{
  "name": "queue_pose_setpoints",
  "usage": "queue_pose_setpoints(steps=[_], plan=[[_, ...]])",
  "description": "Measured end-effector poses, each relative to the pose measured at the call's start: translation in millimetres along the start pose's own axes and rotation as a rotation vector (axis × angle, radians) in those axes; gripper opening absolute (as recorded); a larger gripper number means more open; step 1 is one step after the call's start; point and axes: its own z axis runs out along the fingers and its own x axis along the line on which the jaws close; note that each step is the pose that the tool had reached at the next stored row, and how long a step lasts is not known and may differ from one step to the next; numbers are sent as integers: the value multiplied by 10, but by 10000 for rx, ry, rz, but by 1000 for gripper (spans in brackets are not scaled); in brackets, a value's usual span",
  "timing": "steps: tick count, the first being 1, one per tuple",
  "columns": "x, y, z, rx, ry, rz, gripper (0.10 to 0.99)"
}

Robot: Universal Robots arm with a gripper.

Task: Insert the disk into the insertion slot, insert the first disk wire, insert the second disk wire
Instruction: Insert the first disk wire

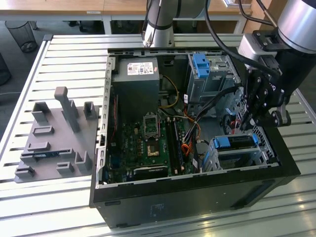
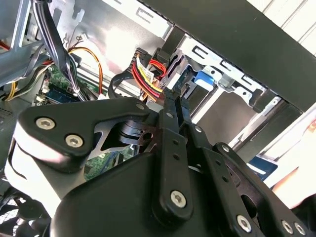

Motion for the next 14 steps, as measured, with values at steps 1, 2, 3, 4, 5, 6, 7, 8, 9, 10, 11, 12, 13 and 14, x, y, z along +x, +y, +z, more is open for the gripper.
queue_pose_setpoints(steps=[1, 2, 3, 4, 5, 6, 7, 8, 9, 10, 11, 12, 13, 14], plan=[[1, 1, 4, 0, 0, -2, 161], [8, 3, 9, 1, 2, -3, 161], [13, 4, 13, 0, 1, -3, 161], [18, 4, 19, 1, 0, -4, 161], [22, 4, 25, 0, -1, -5, 161], [29, 4, 45, 0, 2, -10, 161], [34, 4, 48, 1, 2, -15, 161], [42, 5, 51, 5, 1, -21, 161], [51, 5, 53, 11, 1, -28, 161], [57, 6, 54, 19, 1, -35, 161], [62, 6, 55, 32, 2, -43, 161], [67, 9, 56, 55, 2, -50, 161], [69, 10, 57, 82, 2, -56, 161], [70, 12, 59, 108, 3, -60, 161]])
